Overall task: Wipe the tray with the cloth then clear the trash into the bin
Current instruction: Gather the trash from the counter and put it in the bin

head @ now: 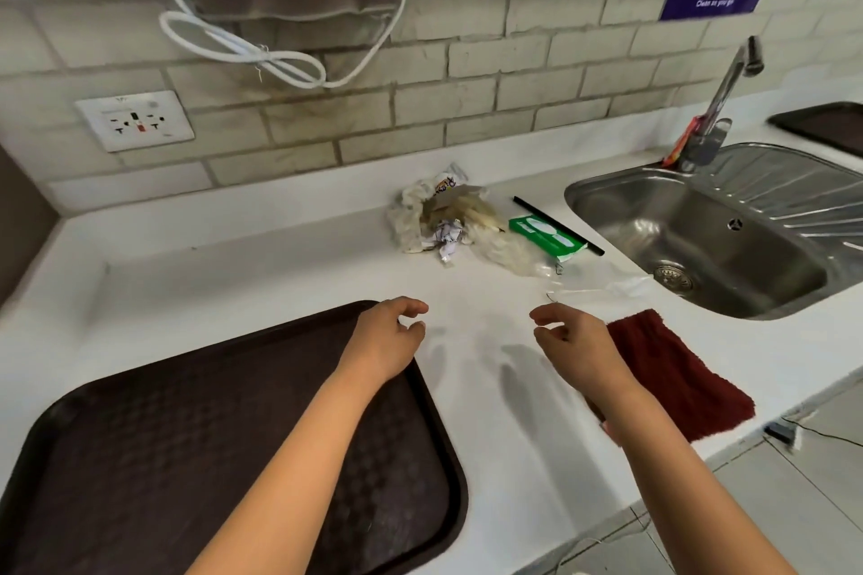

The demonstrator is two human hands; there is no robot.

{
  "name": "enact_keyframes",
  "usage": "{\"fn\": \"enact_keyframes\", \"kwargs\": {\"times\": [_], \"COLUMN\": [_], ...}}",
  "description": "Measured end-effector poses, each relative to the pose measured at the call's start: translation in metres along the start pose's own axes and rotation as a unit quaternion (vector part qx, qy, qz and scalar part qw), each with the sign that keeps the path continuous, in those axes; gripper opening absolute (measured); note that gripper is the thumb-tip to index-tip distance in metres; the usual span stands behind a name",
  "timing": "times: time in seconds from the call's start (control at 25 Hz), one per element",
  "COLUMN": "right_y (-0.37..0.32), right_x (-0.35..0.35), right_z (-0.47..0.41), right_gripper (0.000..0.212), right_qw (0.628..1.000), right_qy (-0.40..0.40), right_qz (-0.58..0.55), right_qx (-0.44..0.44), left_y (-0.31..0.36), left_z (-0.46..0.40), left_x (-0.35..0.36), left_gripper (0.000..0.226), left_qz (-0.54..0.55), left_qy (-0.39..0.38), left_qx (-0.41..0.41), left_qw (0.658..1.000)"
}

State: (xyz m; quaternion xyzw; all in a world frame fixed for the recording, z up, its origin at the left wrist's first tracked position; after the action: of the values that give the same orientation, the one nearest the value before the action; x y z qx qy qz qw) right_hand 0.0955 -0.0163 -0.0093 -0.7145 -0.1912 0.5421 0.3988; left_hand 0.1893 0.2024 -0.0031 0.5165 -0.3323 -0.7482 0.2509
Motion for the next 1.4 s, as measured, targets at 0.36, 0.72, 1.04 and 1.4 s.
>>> {"fn": "enact_keyframes", "kwargs": {"times": [0.36, 0.72, 1.04, 1.4], "right_y": [0.022, 0.098, 0.135, 0.134], "right_x": [-0.024, -0.049, -0.040, -0.040], "right_z": [-0.110, -0.230, -0.275, -0.275], "right_gripper": [0.027, 0.042, 0.031, 0.031], "right_qw": [0.997, 0.968, 0.956, 0.979], "right_qy": [0.046, -0.002, -0.062, -0.030], "right_qz": [0.056, 0.241, 0.271, 0.177], "right_qx": [-0.023, 0.065, 0.096, 0.100], "left_y": [0.048, 0.130, 0.130, 0.133], "left_z": [-0.091, -0.230, -0.268, -0.261], "left_x": [0.001, 0.067, 0.091, 0.046], "left_gripper": [0.028, 0.048, 0.049, 0.043], "left_qz": [-0.029, -0.387, -0.449, 0.017], "left_qy": [0.061, 0.060, -0.019, 0.090], "left_qx": [0.034, 0.210, 0.198, 0.093], "left_qw": [0.997, 0.896, 0.871, 0.991]}}
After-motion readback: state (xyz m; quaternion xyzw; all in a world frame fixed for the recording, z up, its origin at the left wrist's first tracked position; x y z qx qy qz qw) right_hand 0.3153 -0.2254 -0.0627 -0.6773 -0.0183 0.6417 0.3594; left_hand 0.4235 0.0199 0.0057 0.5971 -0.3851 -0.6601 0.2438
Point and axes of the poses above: each hand's wrist, its own z-axis away from the middle knuckle, its own x-axis out of the palm, y = z × x, the point moved 6 cm from there along -z, towards the middle knuckle, and after that the axes turned 10 degrees about -x, right-handed, at the moved point
